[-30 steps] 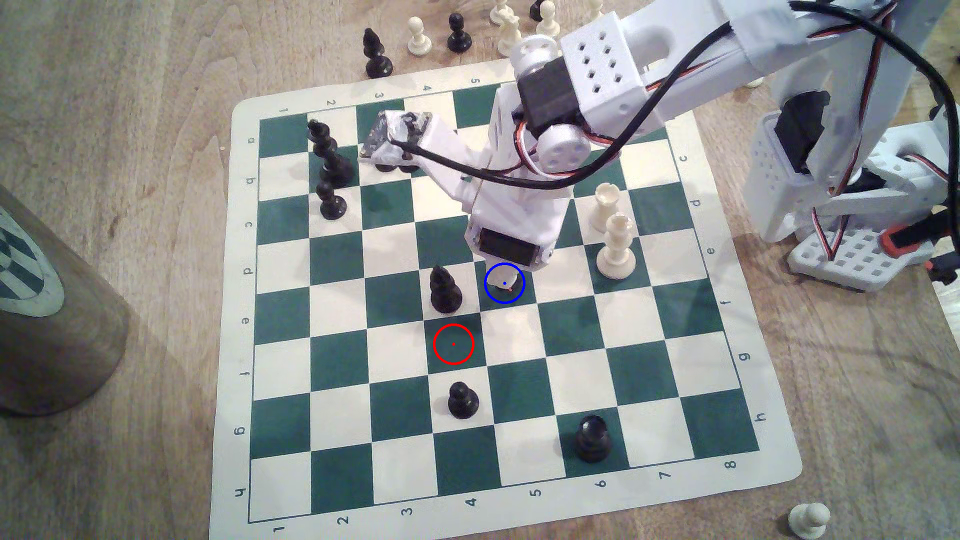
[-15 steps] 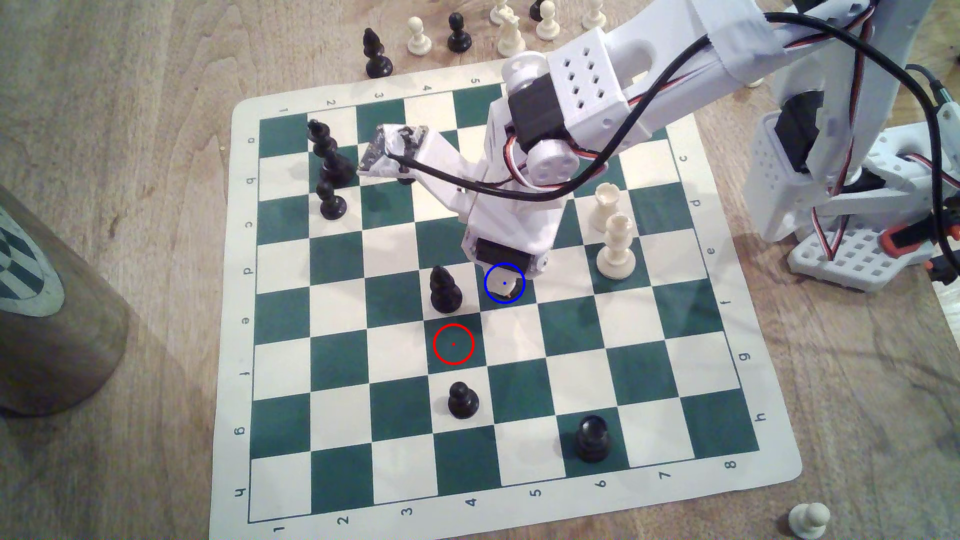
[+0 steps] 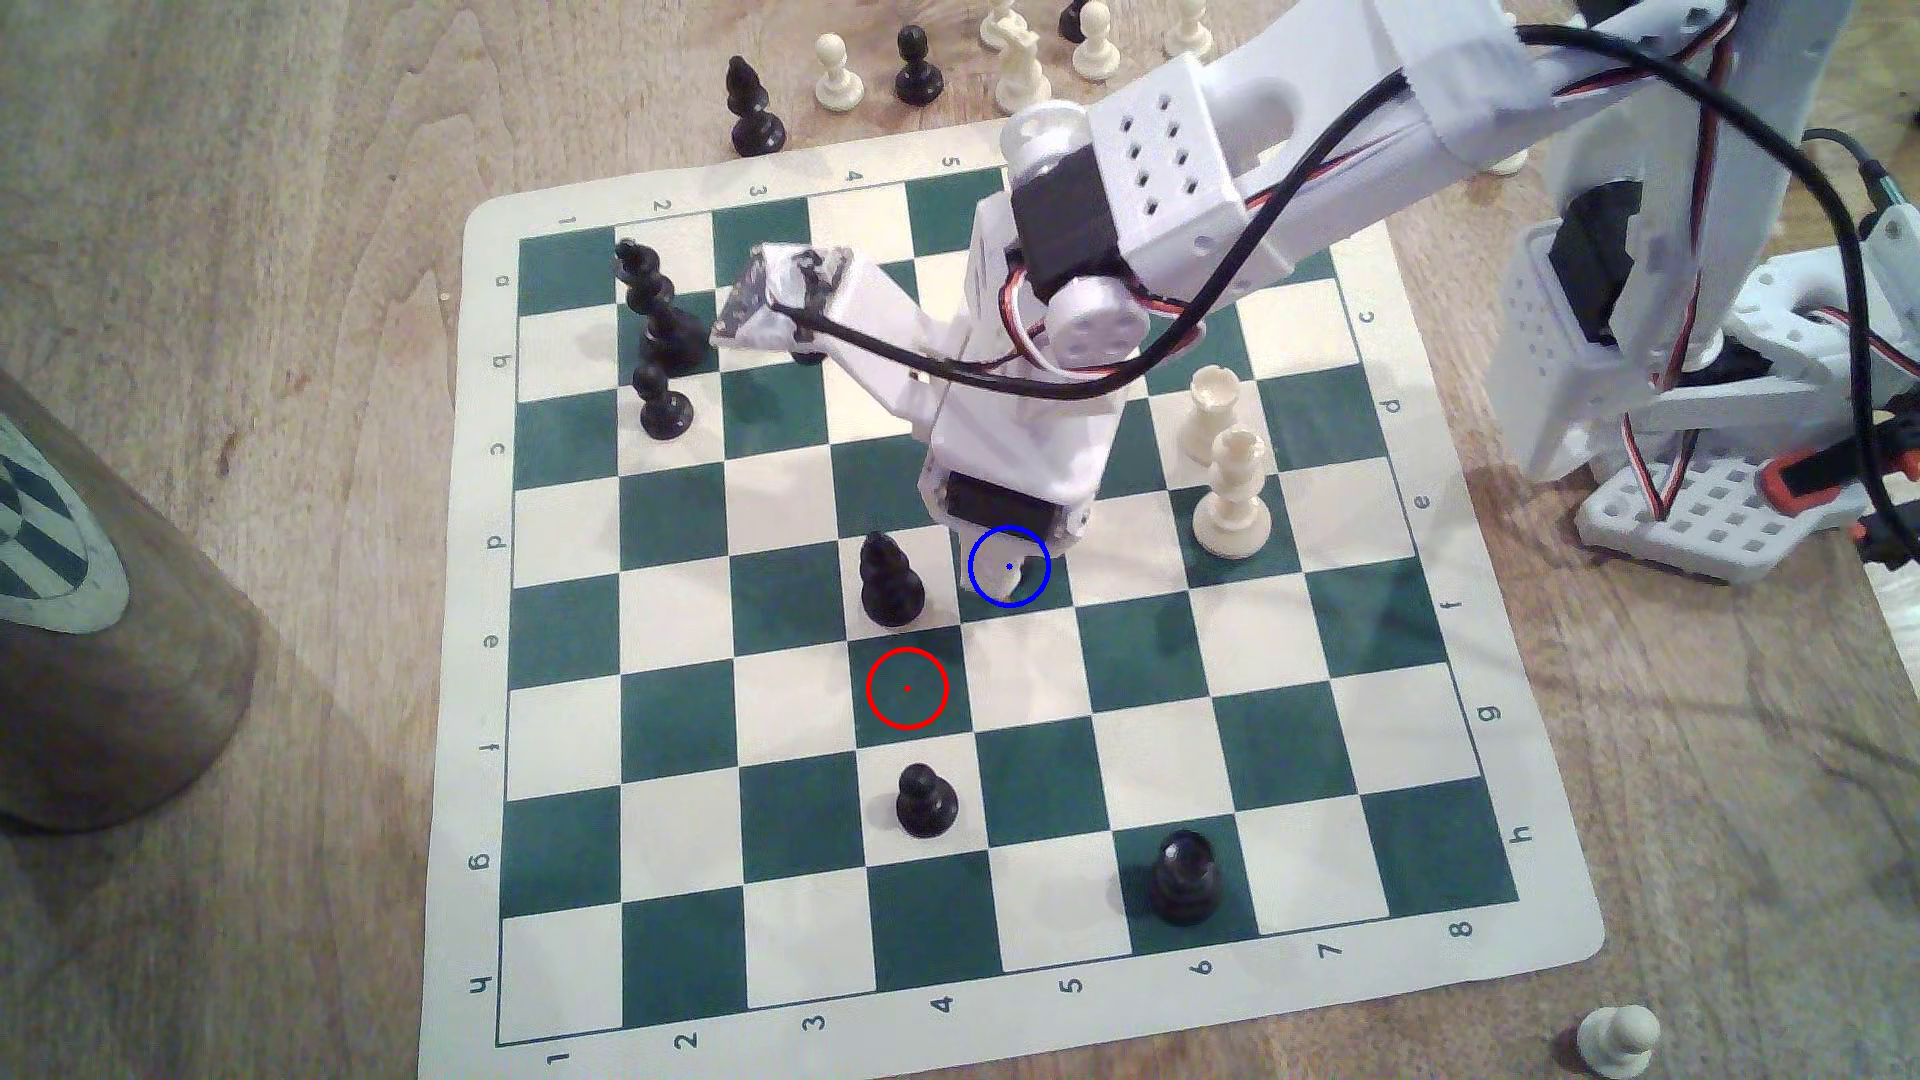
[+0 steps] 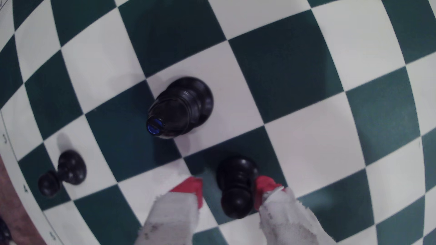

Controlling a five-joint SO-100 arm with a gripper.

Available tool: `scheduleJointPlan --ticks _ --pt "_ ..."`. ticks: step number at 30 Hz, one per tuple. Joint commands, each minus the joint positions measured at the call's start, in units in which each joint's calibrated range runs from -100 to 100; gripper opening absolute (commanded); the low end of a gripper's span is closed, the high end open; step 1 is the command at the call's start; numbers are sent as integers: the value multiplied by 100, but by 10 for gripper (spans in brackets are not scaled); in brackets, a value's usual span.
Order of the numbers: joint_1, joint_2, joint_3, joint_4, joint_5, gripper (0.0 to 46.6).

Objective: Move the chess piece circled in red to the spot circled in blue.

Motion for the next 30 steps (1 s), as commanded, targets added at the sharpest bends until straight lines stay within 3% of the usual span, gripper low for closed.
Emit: scheduleJointPlan --ticks 1,11,18,25,30 --pt "67 -127 -130 -23 39 168" --pt "224 -1188 -75 591 186 235" --pt "161 -3073 1004 837 396 300" --pt "466 -5322 2064 1041 601 366" --pt "670 -6163 2862 296 620 370"
